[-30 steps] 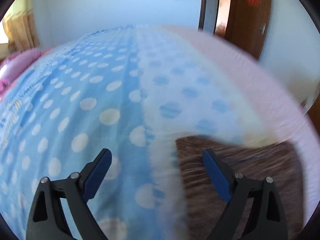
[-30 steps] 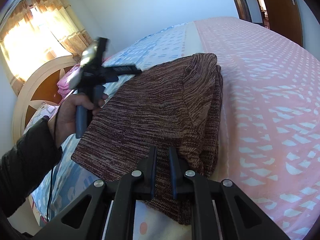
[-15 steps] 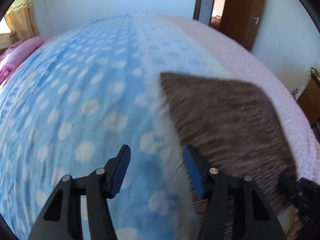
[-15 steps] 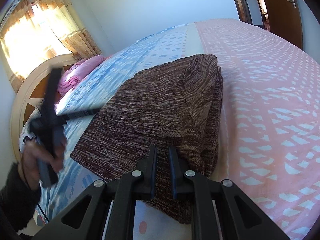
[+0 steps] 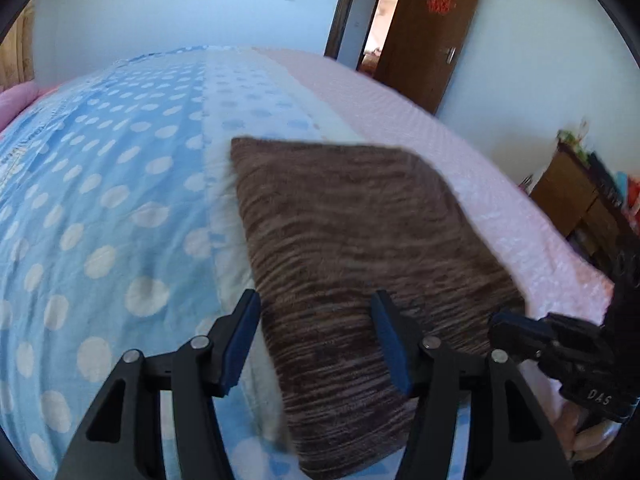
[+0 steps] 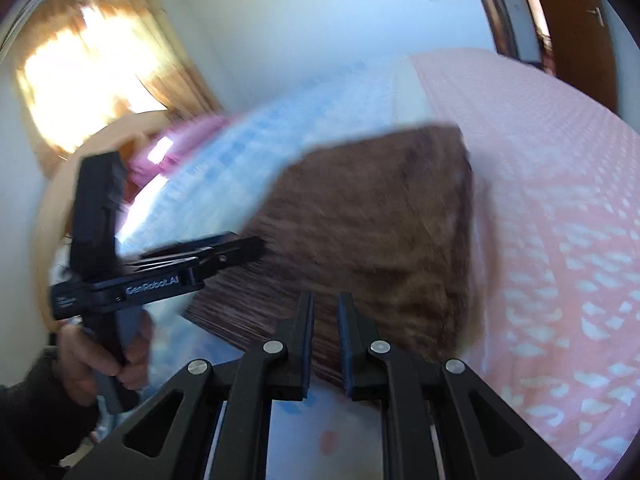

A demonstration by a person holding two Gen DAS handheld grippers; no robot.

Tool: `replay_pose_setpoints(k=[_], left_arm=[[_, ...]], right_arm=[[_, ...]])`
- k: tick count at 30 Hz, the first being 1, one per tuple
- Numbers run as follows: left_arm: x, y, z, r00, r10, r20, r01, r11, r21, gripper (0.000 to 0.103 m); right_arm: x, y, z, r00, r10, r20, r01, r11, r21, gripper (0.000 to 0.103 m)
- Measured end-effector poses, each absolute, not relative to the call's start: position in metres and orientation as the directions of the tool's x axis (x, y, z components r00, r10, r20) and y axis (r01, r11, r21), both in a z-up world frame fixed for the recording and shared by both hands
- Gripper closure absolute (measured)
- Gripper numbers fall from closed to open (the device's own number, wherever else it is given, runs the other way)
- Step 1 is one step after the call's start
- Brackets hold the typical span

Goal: Fold small clothes
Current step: 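Grasp the brown sweater's edge with the right tool while the left tool grips beside it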

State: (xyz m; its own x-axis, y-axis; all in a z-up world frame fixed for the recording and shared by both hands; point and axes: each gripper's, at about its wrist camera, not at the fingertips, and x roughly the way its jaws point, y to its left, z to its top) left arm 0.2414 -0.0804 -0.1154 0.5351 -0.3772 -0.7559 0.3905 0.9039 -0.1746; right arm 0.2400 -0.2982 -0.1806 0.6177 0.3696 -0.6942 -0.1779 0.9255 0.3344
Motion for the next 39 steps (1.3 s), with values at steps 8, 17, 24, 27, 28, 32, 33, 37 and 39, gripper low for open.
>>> replay_pose_setpoints(k=[8,17,24,27,28,32,33,37,39], left_arm=[[0.234,-0.06,-0.126,0.512,-0.431,-0.744,0.333,0.897,-0.291,0.03],[0.259,-0.052,-0.107,0.481,-0.576,-0.661,0.302,0.817,-0.492,0.013],[0.306,-0.078,-0.12,0.466,-0.53,-0.709,0.215,0.845,-0.49,0.013],[0.301,-0.097,-0.13,0.5,-0.441,-0.745,0.277,0.897,-0.345,0.015],[0.297,-0.102,-0.13,0.518,-0.412,-0.749,0.296,0.909,-0.295,0.014],[0.295,-0.107,-0.131,0.535,-0.375,-0.757,0.297,0.922,-0.246,0.012],[0.295,-0.106,-0.131,0.535,-0.38,-0.755,0.296,0.921,-0.254,0.011],[0.296,-0.106,-0.132,0.54,-0.372,-0.755,0.299,0.923,-0.241,0.011],[0.296,-0.105,-0.132,0.537,-0.378,-0.754,0.299,0.921,-0.248,0.01]], right_arm=[[0.232,-0.316,-0.163,0.673,0.416,-0.612,-0.171,0.892,0.418,0.091],[0.227,-0.361,-0.148,0.766,0.381,-0.517,-0.055,0.841,0.538,0.039],[0.305,-0.366,-0.147,0.721,0.346,-0.6,0.002,0.866,0.501,0.039],[0.321,-0.363,-0.158,0.722,0.291,-0.628,0.037,0.89,0.454,0.039],[0.321,-0.361,-0.166,0.72,0.3,-0.625,0.035,0.885,0.464,0.039],[0.32,-0.356,-0.171,0.706,0.315,-0.635,0.002,0.895,0.446,0.039],[0.319,-0.355,-0.171,0.706,0.307,-0.638,0.0,0.901,0.433,0.039],[0.322,-0.353,-0.177,0.689,0.32,-0.65,-0.005,0.9,0.437,0.035],[0.324,-0.354,-0.179,0.684,0.328,-0.651,-0.011,0.898,0.441,0.034]])
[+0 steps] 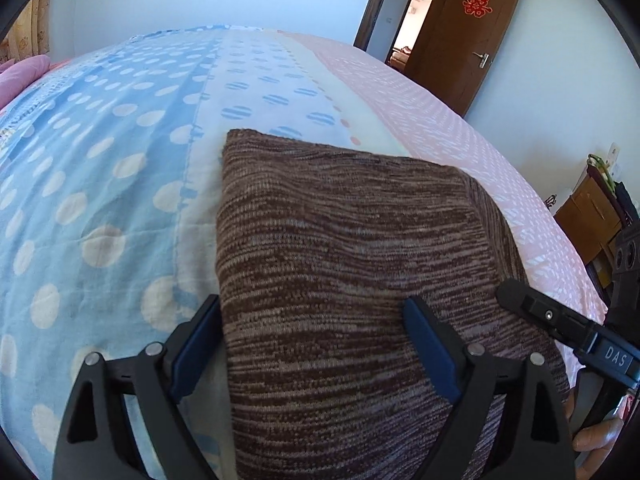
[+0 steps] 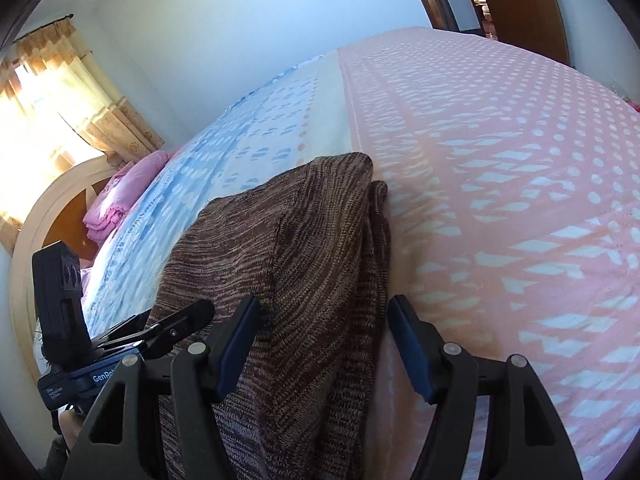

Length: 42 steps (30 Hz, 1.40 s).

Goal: Fold small clothes

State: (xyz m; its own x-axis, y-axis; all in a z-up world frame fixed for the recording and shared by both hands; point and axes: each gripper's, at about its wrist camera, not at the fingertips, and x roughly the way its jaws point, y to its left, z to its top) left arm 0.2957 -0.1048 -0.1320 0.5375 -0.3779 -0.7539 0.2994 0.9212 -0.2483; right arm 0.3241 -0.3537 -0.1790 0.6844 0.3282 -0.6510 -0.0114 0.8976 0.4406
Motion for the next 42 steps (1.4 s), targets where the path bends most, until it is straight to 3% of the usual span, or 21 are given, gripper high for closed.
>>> replay_pose_setpoints(k=[9,12,17,20,28,31,34,35,36,40,42], left_arm=[[0.305,-0.11,-0.136,0.525,-0.388,-0.758,0.312,0.916,-0.254,0.005],[0.305,-0.109,-0.136,0.524,-0.395,-0.754,0.312,0.913,-0.262,0.005],[0.305,-0.109,-0.136,0.524,-0.4,-0.752,0.314,0.912,-0.266,0.005],[0.304,-0.109,-0.136,0.524,-0.399,-0.753,0.314,0.912,-0.265,0.005],[0.305,-0.109,-0.136,0.512,-0.414,-0.753,0.325,0.904,-0.276,0.001],[0.306,-0.111,-0.136,0.505,-0.42,-0.754,0.332,0.901,-0.28,0.0],[0.306,-0.11,-0.136,0.5,-0.43,-0.752,0.332,0.897,-0.292,0.001],[0.306,-0.109,-0.136,0.502,-0.433,-0.749,0.329,0.896,-0.298,0.001],[0.306,-0.109,-0.136,0.507,-0.429,-0.747,0.325,0.898,-0.295,0.002],[0.303,-0.104,-0.134,0.538,-0.429,-0.726,0.303,0.902,-0.309,0.023],[0.302,-0.1,-0.134,0.55,-0.436,-0.712,0.288,0.9,-0.328,0.033]], right_arm=[[0.331,-0.334,-0.175,0.654,0.347,-0.672,-0.089,0.918,0.387,0.034],[0.331,-0.317,-0.174,0.637,0.336,-0.694,-0.145,0.936,0.321,0.054],[0.333,-0.33,-0.178,0.637,0.376,-0.673,-0.122,0.911,0.393,0.06],[0.332,-0.334,-0.178,0.649,0.371,-0.664,-0.096,0.906,0.412,0.059],[0.333,-0.359,-0.184,0.666,0.401,-0.629,-0.014,0.85,0.527,0.046],[0.336,-0.351,-0.181,0.661,0.403,-0.633,-0.052,0.866,0.497,0.035],[0.338,-0.338,-0.177,0.654,0.37,-0.66,-0.082,0.902,0.424,0.032],[0.338,-0.334,-0.176,0.654,0.359,-0.666,-0.09,0.911,0.403,0.035],[0.339,-0.33,-0.176,0.646,0.364,-0.67,-0.103,0.912,0.396,0.059],[0.336,-0.32,-0.174,0.666,0.327,-0.671,-0.103,0.931,0.351,0.071],[0.331,-0.307,-0.168,0.688,0.262,-0.677,-0.114,0.96,0.256,0.073]])
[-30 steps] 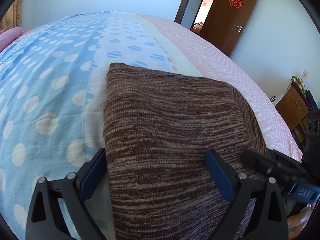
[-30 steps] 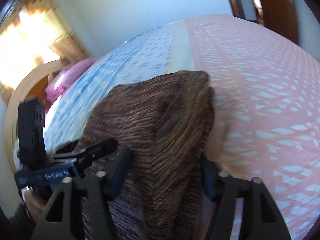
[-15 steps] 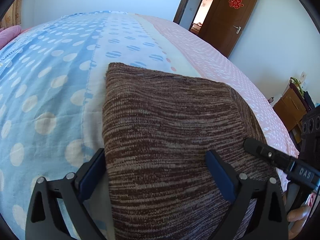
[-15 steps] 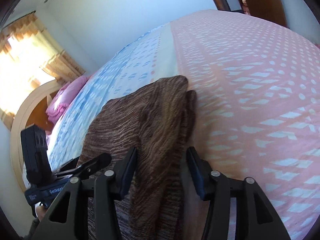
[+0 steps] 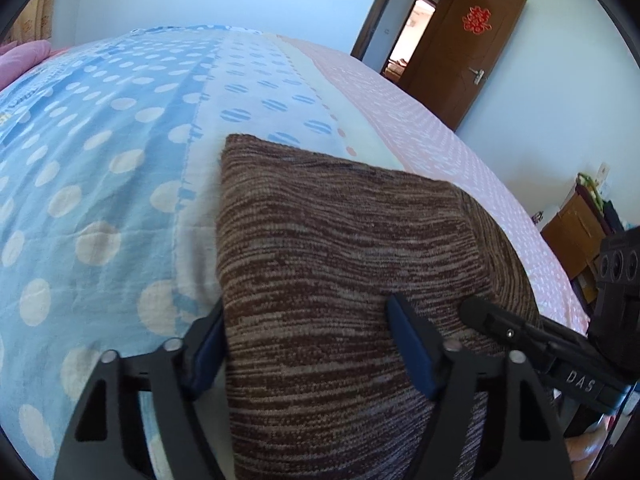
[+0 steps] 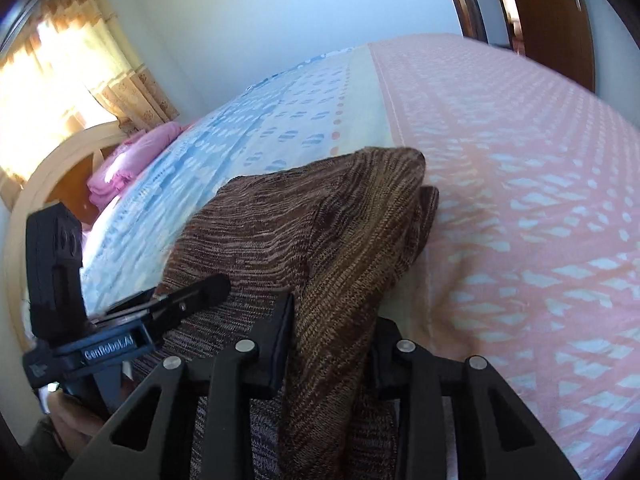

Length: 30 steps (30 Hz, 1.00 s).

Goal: Fold small clothes

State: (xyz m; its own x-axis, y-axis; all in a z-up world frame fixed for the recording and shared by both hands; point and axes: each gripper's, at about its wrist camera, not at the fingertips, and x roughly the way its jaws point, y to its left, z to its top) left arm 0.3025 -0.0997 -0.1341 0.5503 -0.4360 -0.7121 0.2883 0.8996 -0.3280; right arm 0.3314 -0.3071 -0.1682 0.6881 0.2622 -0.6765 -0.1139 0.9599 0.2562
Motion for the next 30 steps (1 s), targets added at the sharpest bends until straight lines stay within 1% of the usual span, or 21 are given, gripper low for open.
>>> replay_pose_setpoints(k=[2,3,5,7,9,14,15,16,18,20,21,25,30], left_arm=[[0.301,-0.098,-0.133,0.565,-0.432,-0.703,0.28,0.902,-0.329,0.046],[0.3,-0.098,-0.133,0.571,-0.428,-0.701,0.279,0.904,-0.325,0.048],[0.299,-0.099,-0.131,0.582,-0.425,-0.693,0.287,0.905,-0.314,0.056],[0.298,-0.1,-0.131,0.588,-0.42,-0.692,0.287,0.908,-0.306,0.059],[0.299,-0.099,-0.131,0.591,-0.422,-0.688,0.287,0.906,-0.31,0.062],[0.299,-0.096,-0.131,0.593,-0.438,-0.676,0.291,0.899,-0.328,0.066],[0.299,-0.095,-0.131,0.592,-0.441,-0.674,0.292,0.898,-0.33,0.066],[0.299,-0.095,-0.131,0.591,-0.444,-0.673,0.293,0.896,-0.333,0.066],[0.299,-0.093,-0.13,0.585,-0.463,-0.666,0.3,0.887,-0.352,0.068],[0.3,-0.09,-0.128,0.564,-0.489,-0.666,0.312,0.872,-0.376,0.071],[0.299,-0.089,-0.125,0.556,-0.501,-0.664,0.321,0.866,-0.384,0.071],[0.287,-0.085,-0.106,0.548,-0.543,-0.637,0.356,0.84,-0.41,0.072],[0.251,-0.088,-0.079,0.577,-0.546,-0.608,0.426,0.836,-0.346,0.072]], right_arm=[[0.326,-0.29,-0.163,0.715,0.182,-0.675,-0.121,0.983,0.137,0.074],[0.322,-0.28,-0.16,0.73,0.135,-0.67,-0.12,0.99,0.069,0.075],[0.316,-0.263,-0.157,0.758,0.056,-0.65,-0.116,0.992,-0.051,0.076],[0.309,-0.247,-0.154,0.786,-0.006,-0.618,-0.118,0.98,-0.161,0.077],[0.306,-0.239,-0.154,0.801,-0.043,-0.597,-0.114,0.968,-0.222,0.078],[0.299,-0.238,-0.152,0.82,-0.1,-0.563,-0.078,0.956,-0.283,0.078],[0.298,-0.236,-0.15,0.822,-0.098,-0.562,-0.079,0.956,-0.283,0.078],[0.298,-0.239,-0.147,0.815,-0.076,-0.574,-0.078,0.968,-0.239,0.079],[0.301,-0.258,-0.137,0.789,0.026,-0.614,-0.055,0.998,-0.029,0.079],[0.3,-0.271,-0.131,0.774,0.093,-0.627,-0.025,0.993,0.116,0.079],[0.297,-0.277,-0.127,0.77,0.117,-0.627,-0.016,0.986,0.165,0.079],[0.274,-0.28,-0.108,0.79,0.144,-0.596,-0.011,0.975,0.221,0.079],[0.222,-0.266,-0.081,0.84,0.098,-0.534,-0.001,0.984,0.179,0.079]])
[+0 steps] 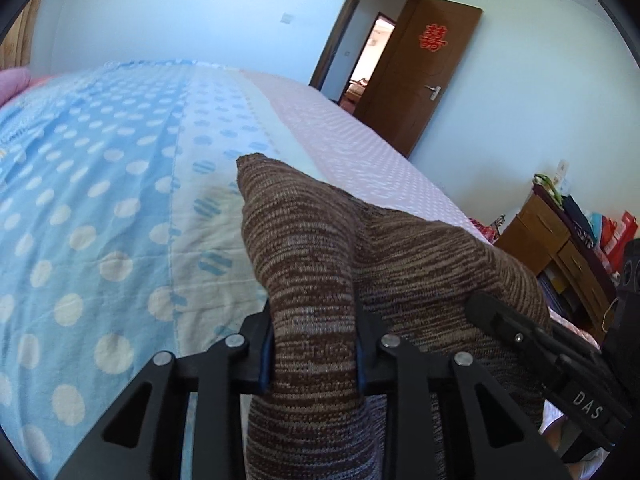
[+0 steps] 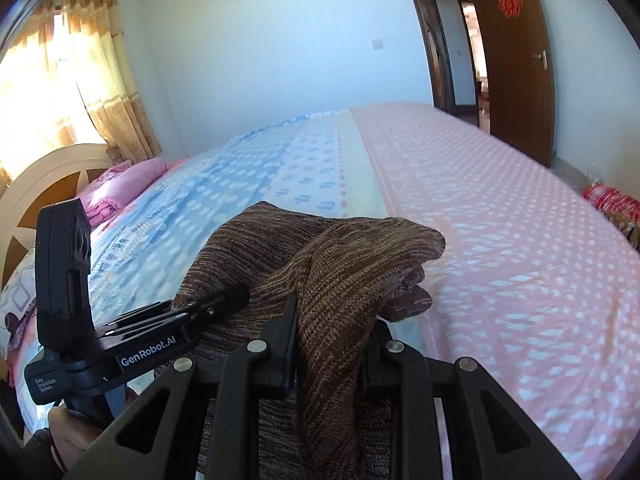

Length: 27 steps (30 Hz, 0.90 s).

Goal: Fold small clothes

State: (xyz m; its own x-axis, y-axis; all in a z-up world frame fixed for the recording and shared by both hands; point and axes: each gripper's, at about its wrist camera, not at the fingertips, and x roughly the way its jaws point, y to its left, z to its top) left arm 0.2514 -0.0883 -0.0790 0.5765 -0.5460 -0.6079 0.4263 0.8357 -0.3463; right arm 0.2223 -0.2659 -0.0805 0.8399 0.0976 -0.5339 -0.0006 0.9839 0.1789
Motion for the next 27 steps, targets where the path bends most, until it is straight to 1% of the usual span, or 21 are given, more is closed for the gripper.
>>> replay_pose_setpoints(k=[2,8,13,17,20,23,25,27], left_arm=[[0.234,-0.087,-0.068,0.583,-0.562,-0.586,0.454,0.824,-0.339,0.072],[0.194,-0.094,-0.047,0.537,-0.644,-0.545,0.526,0.761,-0.38,0.072],[0.167,-0.129,-0.033,0.48,-0.698,-0.532,0.606,0.702,-0.374,0.072],[0.158,-0.171,-0.033,0.401,-0.756,-0.518,0.65,0.633,-0.421,0.072],[0.154,-0.206,-0.038,0.361,-0.787,-0.5,0.676,0.591,-0.441,0.072],[0.149,-0.237,-0.05,0.376,-0.774,-0.509,0.682,0.604,-0.414,0.072],[0.151,-0.254,-0.063,0.394,-0.755,-0.525,0.67,0.626,-0.399,0.072],[0.157,-0.27,-0.081,0.404,-0.714,-0.571,0.651,0.663,-0.369,0.072]], right_arm=[[0.201,-0.261,-0.072,0.858,0.071,-0.509,0.012,0.987,0.158,0.079],[0.137,-0.262,-0.048,0.894,-0.03,-0.446,0.079,0.993,0.092,0.079],[0.095,-0.279,-0.03,0.897,-0.135,-0.421,0.157,0.988,0.016,0.079],[0.073,-0.307,-0.025,0.881,-0.229,-0.415,0.236,0.971,-0.035,0.079],[0.071,-0.335,-0.028,0.859,-0.269,-0.435,0.28,0.959,-0.04,0.079],[0.089,-0.364,-0.048,0.836,-0.291,-0.466,0.285,0.955,-0.085,0.079],[0.108,-0.384,-0.073,0.795,-0.304,-0.526,0.294,0.95,-0.105,0.079],[0.119,-0.404,-0.099,0.748,-0.277,-0.603,0.295,0.953,-0.072,0.079]])
